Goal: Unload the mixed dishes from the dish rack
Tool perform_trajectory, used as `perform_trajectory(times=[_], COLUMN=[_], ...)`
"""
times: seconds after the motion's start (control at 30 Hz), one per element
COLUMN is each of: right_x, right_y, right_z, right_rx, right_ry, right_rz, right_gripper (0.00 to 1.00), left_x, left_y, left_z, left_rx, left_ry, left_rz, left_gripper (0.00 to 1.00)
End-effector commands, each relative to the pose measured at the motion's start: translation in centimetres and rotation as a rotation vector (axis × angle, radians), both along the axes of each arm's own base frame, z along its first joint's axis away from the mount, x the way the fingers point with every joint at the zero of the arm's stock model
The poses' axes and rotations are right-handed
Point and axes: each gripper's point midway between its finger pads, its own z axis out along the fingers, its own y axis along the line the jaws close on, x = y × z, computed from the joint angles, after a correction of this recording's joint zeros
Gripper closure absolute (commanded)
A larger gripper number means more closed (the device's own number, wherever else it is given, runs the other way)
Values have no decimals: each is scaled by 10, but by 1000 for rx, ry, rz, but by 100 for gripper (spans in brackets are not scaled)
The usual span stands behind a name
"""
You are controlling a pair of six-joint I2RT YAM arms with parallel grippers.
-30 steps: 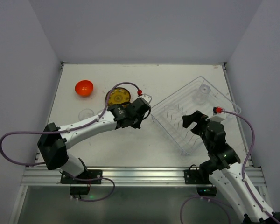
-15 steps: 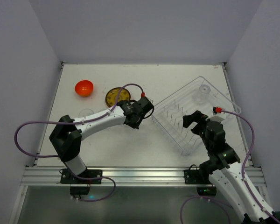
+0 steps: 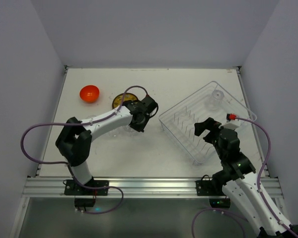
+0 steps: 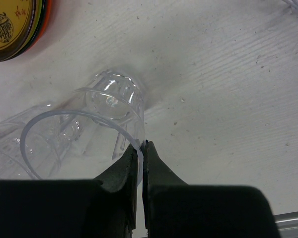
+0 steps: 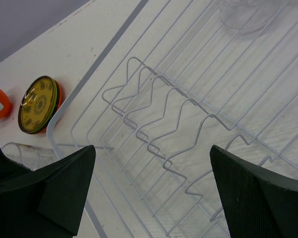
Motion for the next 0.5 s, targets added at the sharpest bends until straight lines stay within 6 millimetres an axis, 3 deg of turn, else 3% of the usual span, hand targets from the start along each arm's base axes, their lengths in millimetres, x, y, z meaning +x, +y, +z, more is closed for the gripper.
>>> perform_trajectory(times=[0.0, 0.03, 0.1, 0.17, 0.23, 0.27, 0.33, 0.4, 0.43, 0.47], right_x=[2, 1, 1, 1, 1, 2, 2, 3, 5, 6], right_y=[1, 2, 2, 3, 5, 6, 7, 7, 6, 3], right_z=[2, 1, 2, 1, 1, 1, 1, 1, 4, 5], right_rx=[-6, -4, -2, -2, -2, -2, -5, -10, -11, -12], right_ry=[-13, -13, -15, -13, -12, -9, -7, -2, -6, -7], right_rz=[9, 12, 15, 19, 30, 37, 44, 39, 30, 16], right_gripper=[1, 1, 1, 1, 1, 1, 1, 1, 1, 1], left_x=[14, 15, 17, 20, 23, 24, 26, 27, 26, 22], left_y=[-9, -7, -4, -1, -4, -4, -4, -3, -3, -2], left_z=[8, 7, 6, 9, 17, 26, 41, 72, 85, 112], left_rx=[-26, -15, -3, 4, -16, -35, -56, -111, -123, -176], left_ry=[-14, -17, -24, -42, -65, -86, -119, -184, -223, -278], left_rz=[-34, -29, -18, -6, 2, 4, 22, 45, 53, 55], left_gripper=[100, 97, 82, 61, 54, 46, 41, 28, 1, 0])
